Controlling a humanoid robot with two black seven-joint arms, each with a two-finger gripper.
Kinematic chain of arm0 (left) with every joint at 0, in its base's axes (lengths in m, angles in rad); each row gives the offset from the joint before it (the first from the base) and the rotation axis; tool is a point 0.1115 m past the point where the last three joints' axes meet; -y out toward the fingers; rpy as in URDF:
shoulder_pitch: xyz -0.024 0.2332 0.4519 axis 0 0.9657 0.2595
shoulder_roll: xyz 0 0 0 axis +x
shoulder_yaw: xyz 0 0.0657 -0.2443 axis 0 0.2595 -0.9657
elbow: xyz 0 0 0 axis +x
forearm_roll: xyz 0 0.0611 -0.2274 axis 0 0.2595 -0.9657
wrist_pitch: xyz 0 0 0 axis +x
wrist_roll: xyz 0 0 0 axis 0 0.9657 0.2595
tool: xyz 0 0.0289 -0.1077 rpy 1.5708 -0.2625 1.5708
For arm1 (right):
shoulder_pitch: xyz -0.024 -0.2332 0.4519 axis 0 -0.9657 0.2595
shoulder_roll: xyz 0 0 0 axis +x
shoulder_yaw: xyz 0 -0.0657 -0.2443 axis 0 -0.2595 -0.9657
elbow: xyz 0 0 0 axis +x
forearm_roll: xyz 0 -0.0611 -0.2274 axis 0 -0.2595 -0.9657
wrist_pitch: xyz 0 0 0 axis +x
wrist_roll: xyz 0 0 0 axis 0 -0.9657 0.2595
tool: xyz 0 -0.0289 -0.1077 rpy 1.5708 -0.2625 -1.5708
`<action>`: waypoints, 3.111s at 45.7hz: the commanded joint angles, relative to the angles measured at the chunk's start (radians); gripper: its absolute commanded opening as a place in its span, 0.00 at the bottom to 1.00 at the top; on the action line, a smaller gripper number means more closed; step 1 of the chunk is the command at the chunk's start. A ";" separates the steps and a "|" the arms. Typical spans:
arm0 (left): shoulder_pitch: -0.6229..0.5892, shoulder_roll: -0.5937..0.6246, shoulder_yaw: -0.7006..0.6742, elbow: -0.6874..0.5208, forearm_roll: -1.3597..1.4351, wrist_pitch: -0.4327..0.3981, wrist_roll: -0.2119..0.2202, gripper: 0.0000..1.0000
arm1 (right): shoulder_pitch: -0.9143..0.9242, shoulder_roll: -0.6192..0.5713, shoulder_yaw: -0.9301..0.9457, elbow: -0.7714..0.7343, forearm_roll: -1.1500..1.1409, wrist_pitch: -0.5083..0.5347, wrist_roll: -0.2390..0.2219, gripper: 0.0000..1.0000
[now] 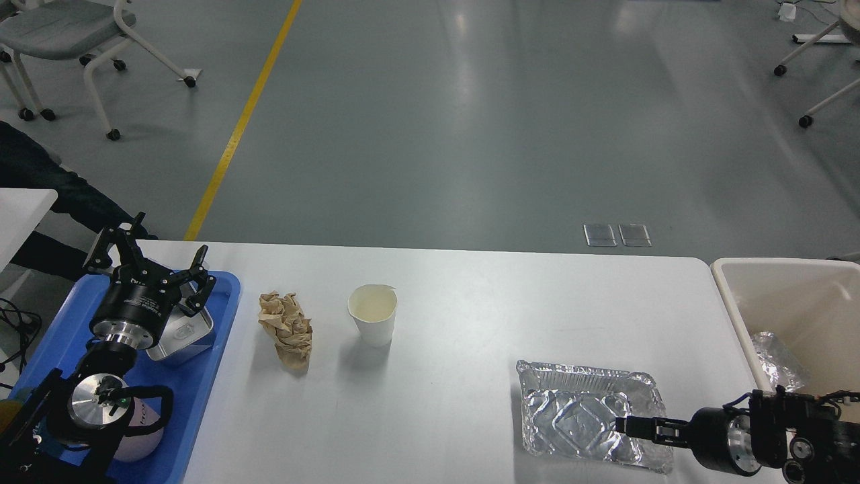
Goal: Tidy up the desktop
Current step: 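Reach the right gripper to the foil tray edge and grasp it, then slide the foil tray with the right gripper toward the paper cup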
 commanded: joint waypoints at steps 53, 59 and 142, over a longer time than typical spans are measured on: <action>0.008 -0.002 0.000 0.002 0.001 -0.003 0.003 0.96 | 0.042 -0.004 -0.009 0.001 0.005 0.008 0.087 0.00; 0.008 -0.004 0.000 0.002 0.001 -0.005 0.003 0.96 | 0.043 -0.005 -0.009 -0.001 0.007 0.008 0.087 0.00; 0.010 -0.047 0.031 0.002 0.001 0.011 0.005 0.96 | 0.109 -0.495 0.022 0.236 0.565 0.087 0.114 0.00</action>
